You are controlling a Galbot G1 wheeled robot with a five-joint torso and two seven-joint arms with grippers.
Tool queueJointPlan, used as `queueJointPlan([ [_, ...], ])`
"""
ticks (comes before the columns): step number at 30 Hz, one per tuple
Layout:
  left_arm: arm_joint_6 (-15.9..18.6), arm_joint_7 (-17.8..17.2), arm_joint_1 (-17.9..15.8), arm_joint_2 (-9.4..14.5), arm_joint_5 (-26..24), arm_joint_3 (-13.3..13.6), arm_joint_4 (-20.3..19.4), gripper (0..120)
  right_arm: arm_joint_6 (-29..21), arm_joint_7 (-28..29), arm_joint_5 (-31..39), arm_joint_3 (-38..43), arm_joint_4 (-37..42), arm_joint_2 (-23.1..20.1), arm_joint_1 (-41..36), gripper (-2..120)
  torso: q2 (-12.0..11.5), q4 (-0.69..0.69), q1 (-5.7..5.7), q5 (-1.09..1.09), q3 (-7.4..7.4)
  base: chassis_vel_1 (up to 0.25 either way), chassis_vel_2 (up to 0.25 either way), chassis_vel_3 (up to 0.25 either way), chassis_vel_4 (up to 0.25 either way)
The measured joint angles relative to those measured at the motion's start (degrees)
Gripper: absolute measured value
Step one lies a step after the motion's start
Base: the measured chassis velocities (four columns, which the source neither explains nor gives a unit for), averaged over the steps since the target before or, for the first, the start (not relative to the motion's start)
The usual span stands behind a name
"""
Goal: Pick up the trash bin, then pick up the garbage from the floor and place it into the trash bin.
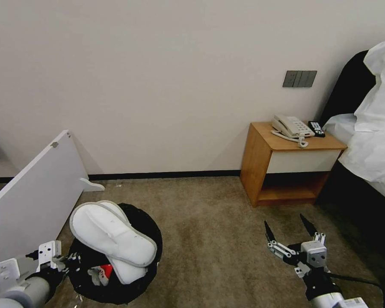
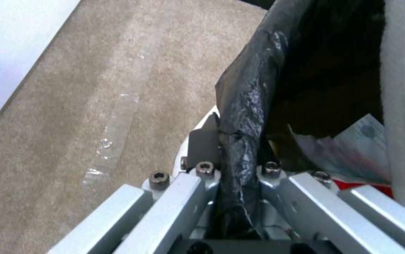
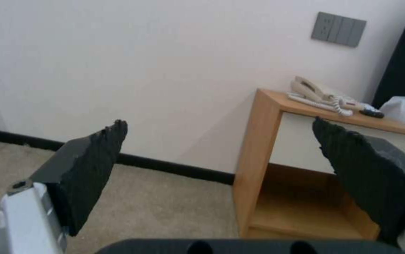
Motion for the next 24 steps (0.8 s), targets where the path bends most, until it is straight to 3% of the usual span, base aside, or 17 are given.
queueJointPlan([
  [24, 0.0, -0.1, -1.31, 0.44, 0.06, 0.53, 1.05, 2, 0.23, 0.12, -1.37, -0.86, -1.03, -0.39, 1.17, 100, -0.01, 0.0, 0.0, 0.0, 0.0, 0.0, 0.0, 0.0, 0.0],
])
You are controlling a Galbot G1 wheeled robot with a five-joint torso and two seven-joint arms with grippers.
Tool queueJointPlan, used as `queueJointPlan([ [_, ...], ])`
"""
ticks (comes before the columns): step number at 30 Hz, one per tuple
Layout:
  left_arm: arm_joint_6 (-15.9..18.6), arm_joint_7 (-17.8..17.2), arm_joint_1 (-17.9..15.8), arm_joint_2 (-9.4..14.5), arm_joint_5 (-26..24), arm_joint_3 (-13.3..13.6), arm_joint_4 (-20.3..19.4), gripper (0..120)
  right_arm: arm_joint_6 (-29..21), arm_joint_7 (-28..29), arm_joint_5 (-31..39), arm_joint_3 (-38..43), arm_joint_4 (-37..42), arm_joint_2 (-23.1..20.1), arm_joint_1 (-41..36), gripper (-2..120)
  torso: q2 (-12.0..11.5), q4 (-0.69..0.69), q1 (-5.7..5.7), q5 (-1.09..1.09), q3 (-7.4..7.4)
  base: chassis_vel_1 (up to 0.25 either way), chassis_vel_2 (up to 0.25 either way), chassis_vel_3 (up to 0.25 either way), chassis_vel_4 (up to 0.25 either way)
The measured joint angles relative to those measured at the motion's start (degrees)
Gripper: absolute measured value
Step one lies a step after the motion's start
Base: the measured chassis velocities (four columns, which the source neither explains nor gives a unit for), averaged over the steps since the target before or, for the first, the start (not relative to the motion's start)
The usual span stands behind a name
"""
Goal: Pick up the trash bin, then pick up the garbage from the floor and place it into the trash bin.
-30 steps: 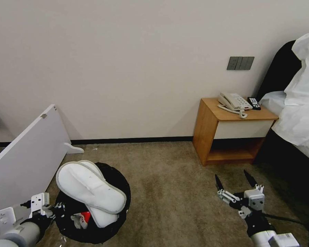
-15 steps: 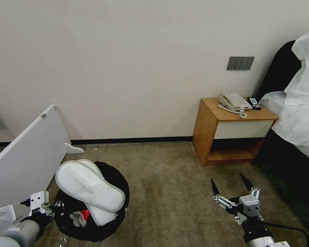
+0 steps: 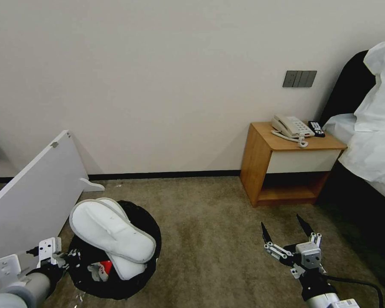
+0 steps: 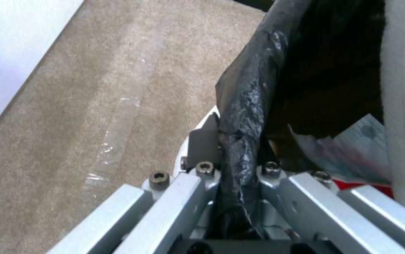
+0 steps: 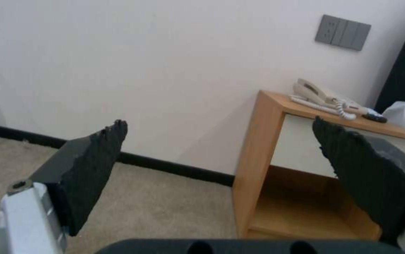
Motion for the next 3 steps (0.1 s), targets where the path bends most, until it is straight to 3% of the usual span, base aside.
queueJointPlan([
  [3, 0.0, 0.0, -0.11, 0.05, 0.0, 0.02, 0.05, 2, 0.0, -0.01, 0.2, 0.0, -0.04, -0.07, 0.24, 100, 0.0, 0.0, 0.0, 0.0, 0.0, 0.0, 0.0, 0.0, 0.0],
])
